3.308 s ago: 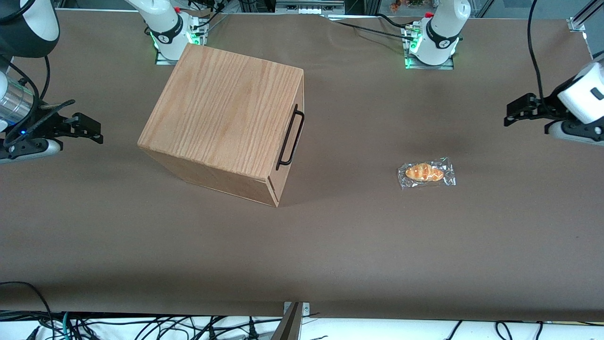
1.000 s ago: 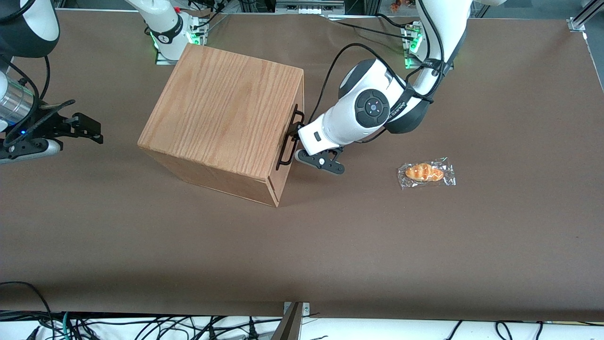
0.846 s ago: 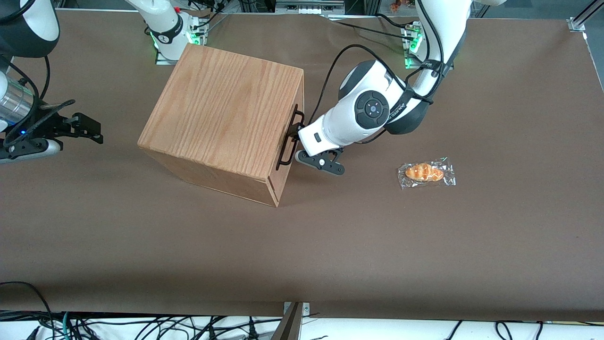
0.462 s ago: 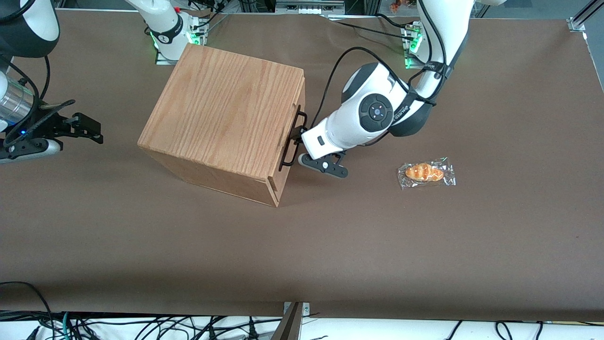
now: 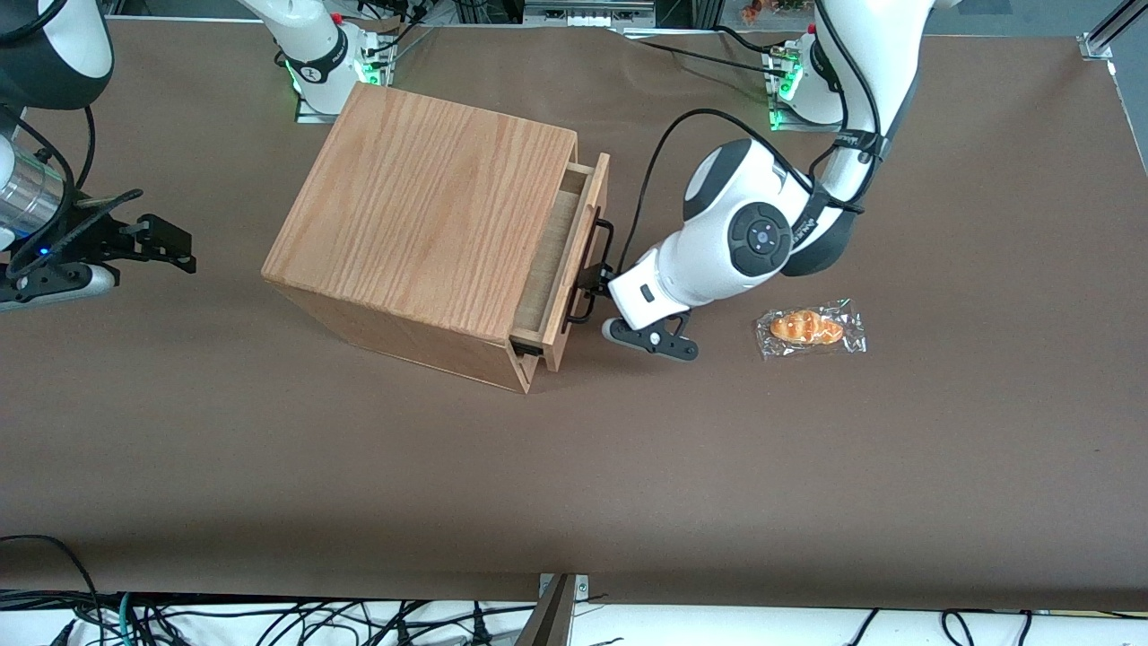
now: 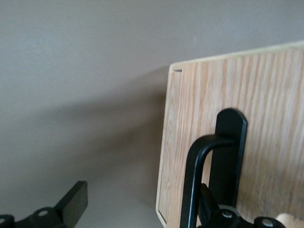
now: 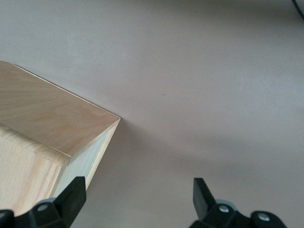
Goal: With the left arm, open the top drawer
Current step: 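Pull the handle away from the cabinet with the left gripper, sliding the drawer out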
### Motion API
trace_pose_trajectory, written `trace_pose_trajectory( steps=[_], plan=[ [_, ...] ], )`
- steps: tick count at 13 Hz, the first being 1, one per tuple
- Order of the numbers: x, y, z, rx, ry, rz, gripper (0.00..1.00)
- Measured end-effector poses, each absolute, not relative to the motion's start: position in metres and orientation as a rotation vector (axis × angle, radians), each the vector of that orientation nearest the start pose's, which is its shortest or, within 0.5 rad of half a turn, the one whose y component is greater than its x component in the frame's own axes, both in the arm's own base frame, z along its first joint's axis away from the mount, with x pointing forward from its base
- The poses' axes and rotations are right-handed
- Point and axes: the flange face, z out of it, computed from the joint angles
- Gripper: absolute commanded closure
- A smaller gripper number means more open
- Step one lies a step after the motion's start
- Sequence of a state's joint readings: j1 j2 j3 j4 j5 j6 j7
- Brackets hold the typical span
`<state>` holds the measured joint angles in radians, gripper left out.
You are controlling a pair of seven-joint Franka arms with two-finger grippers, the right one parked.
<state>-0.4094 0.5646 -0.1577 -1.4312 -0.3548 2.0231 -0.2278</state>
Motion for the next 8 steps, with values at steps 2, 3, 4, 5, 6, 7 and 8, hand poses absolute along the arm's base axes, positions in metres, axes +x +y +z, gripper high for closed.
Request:
trace_pose_trajectory(
  steps=[2,3,4,5,6,7,8],
  plan=[
    [0.611,-0.372,0.376,-3.512,0.251,0.223,0.0],
    [0.614,-0.366,0.376,-3.513,0.235,0.221,0.0],
    [0.617,-0.361,0.376,-3.514,0.222,0.219,0.0],
    [0.619,-0.358,0.375,-3.515,0.212,0.217,0.0],
    [0.621,-0.355,0.375,-3.516,0.204,0.216,0.0],
    [0.622,-0.352,0.375,-3.517,0.196,0.215,0.0],
    [0.624,-0.35,0.375,-3.518,0.189,0.214,0.0]
  ],
)
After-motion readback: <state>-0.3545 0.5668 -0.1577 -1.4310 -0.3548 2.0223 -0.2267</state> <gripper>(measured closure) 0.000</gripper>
